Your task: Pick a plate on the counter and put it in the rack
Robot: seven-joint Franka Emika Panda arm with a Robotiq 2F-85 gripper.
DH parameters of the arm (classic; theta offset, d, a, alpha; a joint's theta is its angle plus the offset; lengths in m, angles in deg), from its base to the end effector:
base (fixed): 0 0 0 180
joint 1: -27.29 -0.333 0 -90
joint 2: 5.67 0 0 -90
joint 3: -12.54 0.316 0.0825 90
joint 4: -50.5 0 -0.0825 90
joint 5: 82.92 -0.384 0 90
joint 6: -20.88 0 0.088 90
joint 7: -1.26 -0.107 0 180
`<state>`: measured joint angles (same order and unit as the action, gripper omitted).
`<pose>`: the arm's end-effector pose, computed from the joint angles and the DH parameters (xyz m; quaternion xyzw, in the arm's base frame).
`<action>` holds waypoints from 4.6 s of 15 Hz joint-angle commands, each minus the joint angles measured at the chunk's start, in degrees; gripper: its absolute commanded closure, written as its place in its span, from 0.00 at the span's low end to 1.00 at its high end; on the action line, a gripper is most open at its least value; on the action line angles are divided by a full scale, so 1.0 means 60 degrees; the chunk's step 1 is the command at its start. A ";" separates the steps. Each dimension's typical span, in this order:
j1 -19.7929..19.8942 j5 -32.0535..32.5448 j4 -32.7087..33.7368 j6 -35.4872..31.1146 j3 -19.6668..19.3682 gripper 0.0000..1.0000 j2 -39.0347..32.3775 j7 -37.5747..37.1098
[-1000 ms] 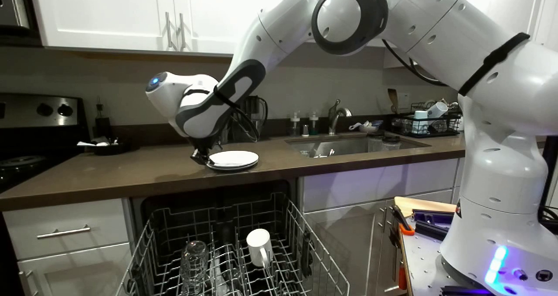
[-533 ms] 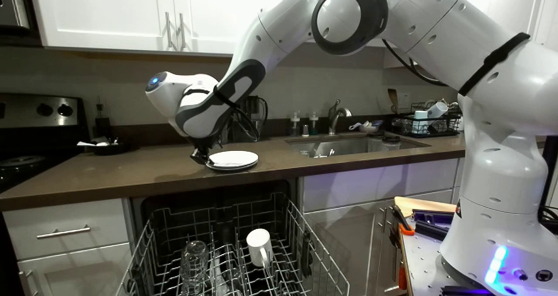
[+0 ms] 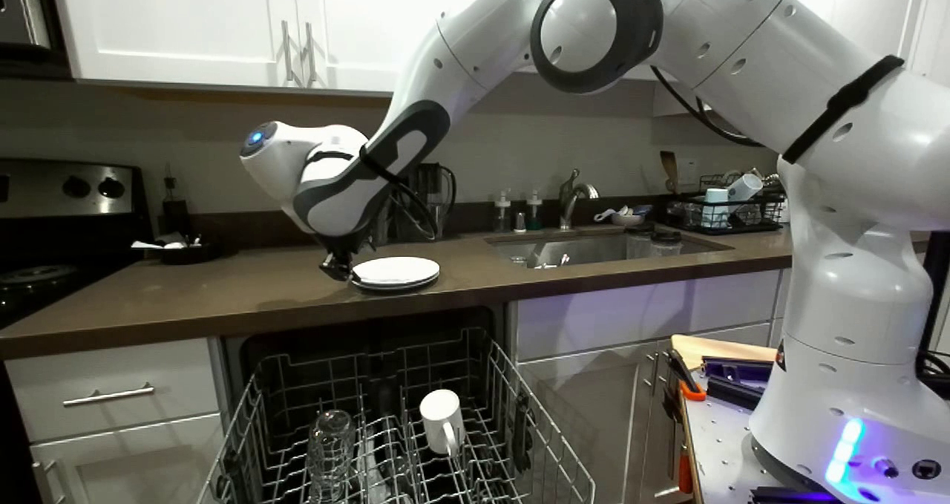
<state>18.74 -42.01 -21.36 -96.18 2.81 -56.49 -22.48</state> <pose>0.7513 -0.0180 0.2380 0.9297 -0.0026 0.0298 0.3672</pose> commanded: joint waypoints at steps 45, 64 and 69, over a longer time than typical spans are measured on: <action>0.0128 -0.1130 0.0008 -0.0295 0.0039 0.96 -0.0211 0.0521; -0.0168 -0.0930 0.0270 -0.0092 -0.0091 0.92 -0.0157 0.0537; -0.0189 -0.0951 0.0398 -0.0097 -0.0057 0.93 -0.0209 0.0647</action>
<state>17.92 -47.03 -20.08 -97.02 2.64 -57.82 -21.27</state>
